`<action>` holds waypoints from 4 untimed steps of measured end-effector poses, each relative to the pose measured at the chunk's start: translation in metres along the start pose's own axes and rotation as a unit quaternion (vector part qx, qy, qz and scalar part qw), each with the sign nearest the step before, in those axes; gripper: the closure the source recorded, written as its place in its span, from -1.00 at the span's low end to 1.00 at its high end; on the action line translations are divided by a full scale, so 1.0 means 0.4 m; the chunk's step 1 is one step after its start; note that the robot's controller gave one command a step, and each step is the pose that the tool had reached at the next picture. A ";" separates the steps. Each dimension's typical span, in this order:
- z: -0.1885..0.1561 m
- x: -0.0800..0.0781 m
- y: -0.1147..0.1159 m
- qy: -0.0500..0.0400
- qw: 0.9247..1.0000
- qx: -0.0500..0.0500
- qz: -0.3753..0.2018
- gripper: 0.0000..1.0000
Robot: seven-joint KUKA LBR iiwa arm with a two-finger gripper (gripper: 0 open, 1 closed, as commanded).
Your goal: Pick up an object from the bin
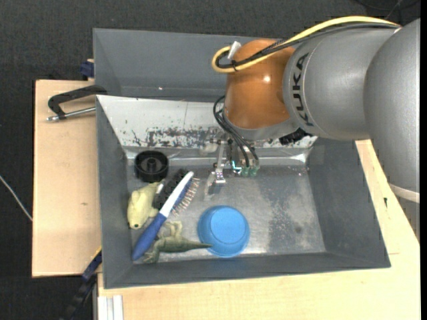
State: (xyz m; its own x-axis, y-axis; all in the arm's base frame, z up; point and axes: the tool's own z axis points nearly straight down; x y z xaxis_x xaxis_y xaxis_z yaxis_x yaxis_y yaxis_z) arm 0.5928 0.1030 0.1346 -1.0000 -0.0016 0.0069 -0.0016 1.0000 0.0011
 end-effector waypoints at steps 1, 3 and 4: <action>0.133 0.023 0.128 -0.007 0.977 0.000 -0.213 -1.00; 0.084 0.052 0.162 -0.006 0.930 0.001 -0.368 -1.00; 0.154 0.051 0.167 -0.006 0.911 0.001 -0.413 -1.00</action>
Offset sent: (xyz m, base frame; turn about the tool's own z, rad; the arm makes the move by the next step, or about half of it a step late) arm -0.0130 0.0578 -0.0646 -0.4405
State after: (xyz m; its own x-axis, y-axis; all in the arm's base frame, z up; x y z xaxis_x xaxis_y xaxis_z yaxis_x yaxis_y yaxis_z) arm 0.5719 0.1699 0.0734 -0.6571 -0.7538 -0.0055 -0.7538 0.6571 -0.0014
